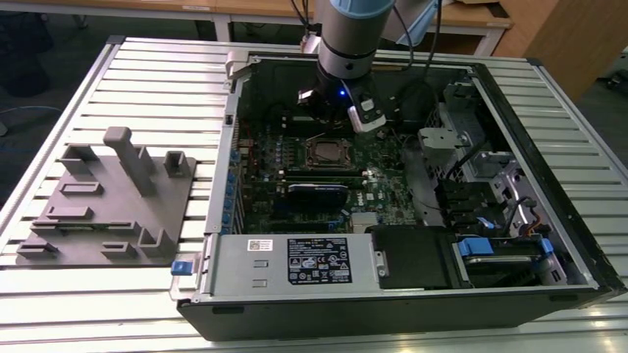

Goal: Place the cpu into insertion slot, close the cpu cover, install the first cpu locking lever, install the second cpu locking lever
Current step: 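Install the first cpu locking lever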

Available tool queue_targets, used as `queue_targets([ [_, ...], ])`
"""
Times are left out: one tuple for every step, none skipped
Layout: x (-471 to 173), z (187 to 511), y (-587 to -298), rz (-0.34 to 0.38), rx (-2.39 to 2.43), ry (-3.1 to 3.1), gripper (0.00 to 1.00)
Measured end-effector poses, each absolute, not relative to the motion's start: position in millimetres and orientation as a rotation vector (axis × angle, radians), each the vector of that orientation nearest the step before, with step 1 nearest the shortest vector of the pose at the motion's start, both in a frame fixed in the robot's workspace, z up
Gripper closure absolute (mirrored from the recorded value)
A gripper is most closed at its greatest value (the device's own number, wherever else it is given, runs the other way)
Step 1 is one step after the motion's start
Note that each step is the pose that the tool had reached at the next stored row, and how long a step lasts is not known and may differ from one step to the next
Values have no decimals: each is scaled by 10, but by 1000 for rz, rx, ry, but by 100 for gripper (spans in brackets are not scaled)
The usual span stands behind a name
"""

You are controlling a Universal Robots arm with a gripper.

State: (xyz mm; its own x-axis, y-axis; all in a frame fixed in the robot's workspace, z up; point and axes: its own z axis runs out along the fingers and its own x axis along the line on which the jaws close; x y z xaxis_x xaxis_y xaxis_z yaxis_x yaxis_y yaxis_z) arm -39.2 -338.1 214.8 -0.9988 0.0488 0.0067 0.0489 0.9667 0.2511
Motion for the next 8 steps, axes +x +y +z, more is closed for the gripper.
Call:
queue_targets([
  [-392,2148,-3381,-398,-77,-3115,89],
  [-392,2145,-3380,-398,-77,-3115,89],
  [-391,2137,-3380,-398,-77,-3115,89],
  [-392,2135,-3380,-398,-77,-3115,89],
  [-392,2136,-3380,-398,-77,-3115,89],
  [-392,2136,-3381,-398,-77,-3115,89],
  [-392,2135,-3381,-397,-77,-3115,89],
  [-392,2129,-3380,-398,-77,-3115,89],
])
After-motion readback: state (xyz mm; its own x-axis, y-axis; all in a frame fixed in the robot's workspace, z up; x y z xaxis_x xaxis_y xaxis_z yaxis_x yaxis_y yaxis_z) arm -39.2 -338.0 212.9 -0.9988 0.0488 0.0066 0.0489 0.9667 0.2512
